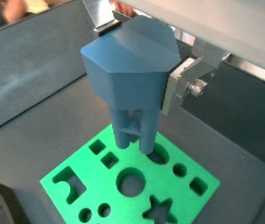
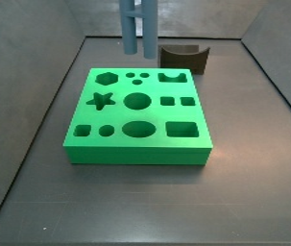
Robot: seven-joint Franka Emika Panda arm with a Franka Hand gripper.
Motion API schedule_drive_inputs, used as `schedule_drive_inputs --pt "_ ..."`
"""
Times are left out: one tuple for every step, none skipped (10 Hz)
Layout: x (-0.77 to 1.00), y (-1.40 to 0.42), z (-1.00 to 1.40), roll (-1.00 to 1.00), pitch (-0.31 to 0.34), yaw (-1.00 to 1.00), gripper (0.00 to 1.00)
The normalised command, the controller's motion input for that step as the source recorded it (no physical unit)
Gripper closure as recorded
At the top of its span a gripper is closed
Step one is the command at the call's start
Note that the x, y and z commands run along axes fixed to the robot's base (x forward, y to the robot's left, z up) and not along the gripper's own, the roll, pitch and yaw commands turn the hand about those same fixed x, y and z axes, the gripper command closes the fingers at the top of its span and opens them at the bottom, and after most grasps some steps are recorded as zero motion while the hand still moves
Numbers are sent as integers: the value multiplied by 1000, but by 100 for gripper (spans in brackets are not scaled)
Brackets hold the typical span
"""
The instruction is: Insert the 3 prong object.
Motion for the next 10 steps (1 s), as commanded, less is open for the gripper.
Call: schedule_drive_inputs --pt "0 277 -1000 69 4 -729 100" --pt "-6 509 -1000 36 0 -543 100" --pt "-126 709 -1000 33 0 -357 100" --pt "-177 760 -1000 53 -1 -294 100" --pt "-163 666 -986 107 -10 -349 100" --pt "-186 620 -900 141 -24 -351 100" --pt "-200 591 -777 146 -24 -357 100" --pt "-200 549 -677 150 -10 -380 100" --pt "0 357 -349 101 6 -497 100" --pt "189 249 -309 109 51 -431 100"
